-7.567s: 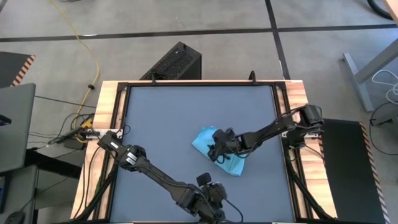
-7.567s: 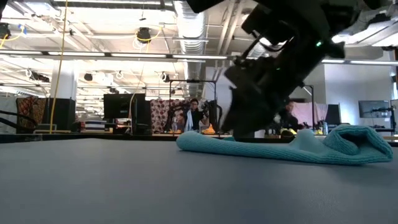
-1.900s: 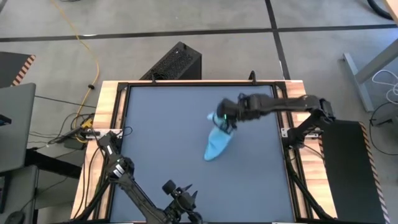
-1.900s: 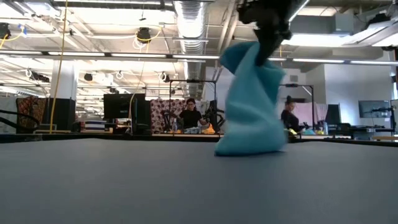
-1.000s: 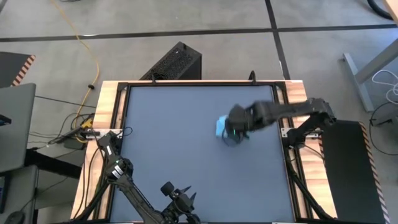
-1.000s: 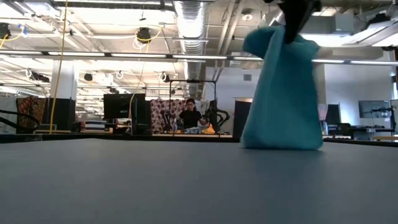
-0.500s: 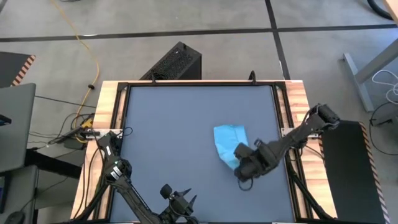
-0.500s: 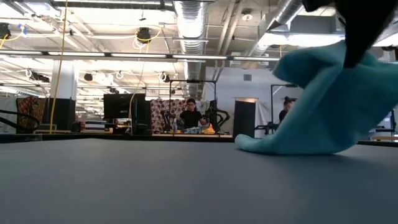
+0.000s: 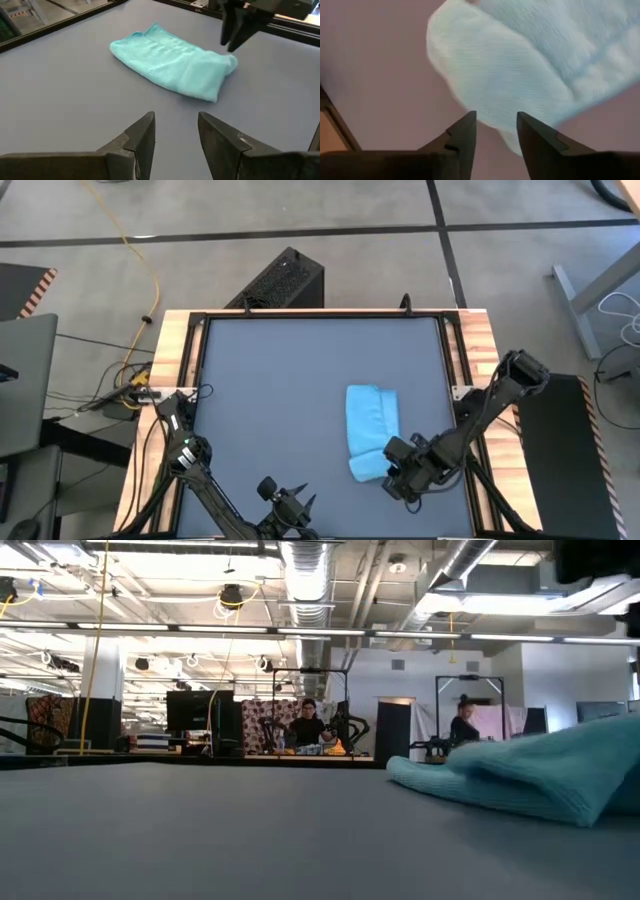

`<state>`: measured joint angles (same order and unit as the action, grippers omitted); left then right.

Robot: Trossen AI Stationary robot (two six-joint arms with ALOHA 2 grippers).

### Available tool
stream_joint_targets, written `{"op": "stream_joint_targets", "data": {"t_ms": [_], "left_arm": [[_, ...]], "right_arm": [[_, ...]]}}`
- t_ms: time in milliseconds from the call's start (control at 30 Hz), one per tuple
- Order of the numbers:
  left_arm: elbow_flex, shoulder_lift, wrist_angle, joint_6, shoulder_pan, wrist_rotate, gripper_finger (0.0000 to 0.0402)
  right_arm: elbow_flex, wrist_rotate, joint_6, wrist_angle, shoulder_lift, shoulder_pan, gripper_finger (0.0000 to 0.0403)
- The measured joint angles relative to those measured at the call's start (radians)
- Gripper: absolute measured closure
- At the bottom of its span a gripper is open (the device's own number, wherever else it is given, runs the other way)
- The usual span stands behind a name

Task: Roll towel
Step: Roll the blue microfiber towel

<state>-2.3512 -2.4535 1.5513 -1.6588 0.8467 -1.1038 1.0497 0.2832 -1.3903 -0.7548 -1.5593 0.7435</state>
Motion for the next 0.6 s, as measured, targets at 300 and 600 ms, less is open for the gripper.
{"op": "stream_joint_targets", "data": {"t_ms": [300,600], "left_arm": [[0.0,0.0,-0.024,-0.002,-0.018,-0.004,0.0262],[0.0,0.0,-0.027,-0.002,-0.061,-0.005,0.0262]], "right_arm": [[-0.052,0.022,-0.016,-0.002,0.0,0.059,0.0185],[-0.149,0.023,-0.03,-0.026,0.0,-0.019,0.0188]]}}
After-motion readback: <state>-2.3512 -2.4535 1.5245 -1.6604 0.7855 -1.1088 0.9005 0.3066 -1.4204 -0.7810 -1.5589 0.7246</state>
